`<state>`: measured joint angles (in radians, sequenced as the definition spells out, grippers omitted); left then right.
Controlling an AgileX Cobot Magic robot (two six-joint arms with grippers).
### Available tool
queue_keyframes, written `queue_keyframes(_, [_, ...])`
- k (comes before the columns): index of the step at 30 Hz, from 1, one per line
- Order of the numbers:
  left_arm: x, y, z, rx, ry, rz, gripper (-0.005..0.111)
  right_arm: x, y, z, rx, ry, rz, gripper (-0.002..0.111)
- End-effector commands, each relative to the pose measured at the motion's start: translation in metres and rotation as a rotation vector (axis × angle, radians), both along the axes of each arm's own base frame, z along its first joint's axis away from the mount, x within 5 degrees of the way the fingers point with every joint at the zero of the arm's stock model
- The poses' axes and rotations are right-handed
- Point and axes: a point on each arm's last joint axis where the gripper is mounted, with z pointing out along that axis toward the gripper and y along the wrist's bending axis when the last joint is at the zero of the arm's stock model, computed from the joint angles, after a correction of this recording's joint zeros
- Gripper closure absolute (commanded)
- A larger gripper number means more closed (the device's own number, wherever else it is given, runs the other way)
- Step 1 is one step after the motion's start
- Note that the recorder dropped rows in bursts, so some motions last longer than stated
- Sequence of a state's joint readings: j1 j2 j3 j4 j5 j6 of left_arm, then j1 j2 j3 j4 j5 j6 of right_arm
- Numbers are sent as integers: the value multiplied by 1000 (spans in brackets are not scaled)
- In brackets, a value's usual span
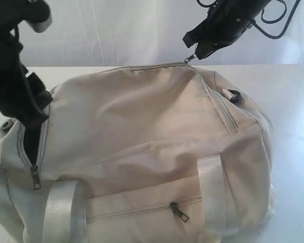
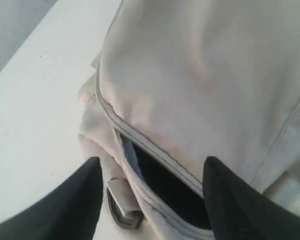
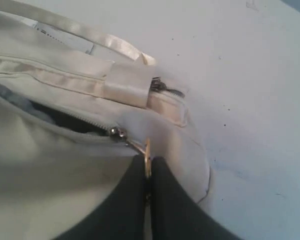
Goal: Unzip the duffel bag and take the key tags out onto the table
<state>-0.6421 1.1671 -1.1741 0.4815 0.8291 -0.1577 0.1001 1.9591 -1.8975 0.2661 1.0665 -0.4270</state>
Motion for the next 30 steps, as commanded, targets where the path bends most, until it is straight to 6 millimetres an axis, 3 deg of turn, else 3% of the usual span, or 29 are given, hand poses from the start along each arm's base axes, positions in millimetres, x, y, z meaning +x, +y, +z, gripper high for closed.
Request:
queue_keyframes(1, [52, -13, -17, -66, 273, -192, 47, -6, -2, 9, 4, -9, 14, 108])
queue_keyframes(3, [89, -19, -21, -146, 312, -261, 48, -7, -2, 9, 3, -1, 17, 108])
queue_keyframes(7, [137, -33, -19, -175, 163, -321, 48, -10, -1, 12, 16, 3, 23, 108])
queue_keyframes(13, [175, -55, -29, -302, 37, -353, 48, -10, -1, 12, 18, 11, 28, 108])
queue_keyframes(18, [186, -70, -45, -406, 19, -437, 48, -11, 0, 11, 22, 18, 30, 108])
queue_keyframes(24, [196, -75, -59, -436, 30, -417, 50, -11, 0, 11, 24, 18, 30, 108])
queue_keyframes(26, [197, -75, -63, -434, 44, -418, 57, -11, 0, 11, 24, 18, 30, 108])
queue_keyframes(30, [198, -76, -65, -432, 48, -418, 89, -11, 0, 11, 24, 18, 30, 108])
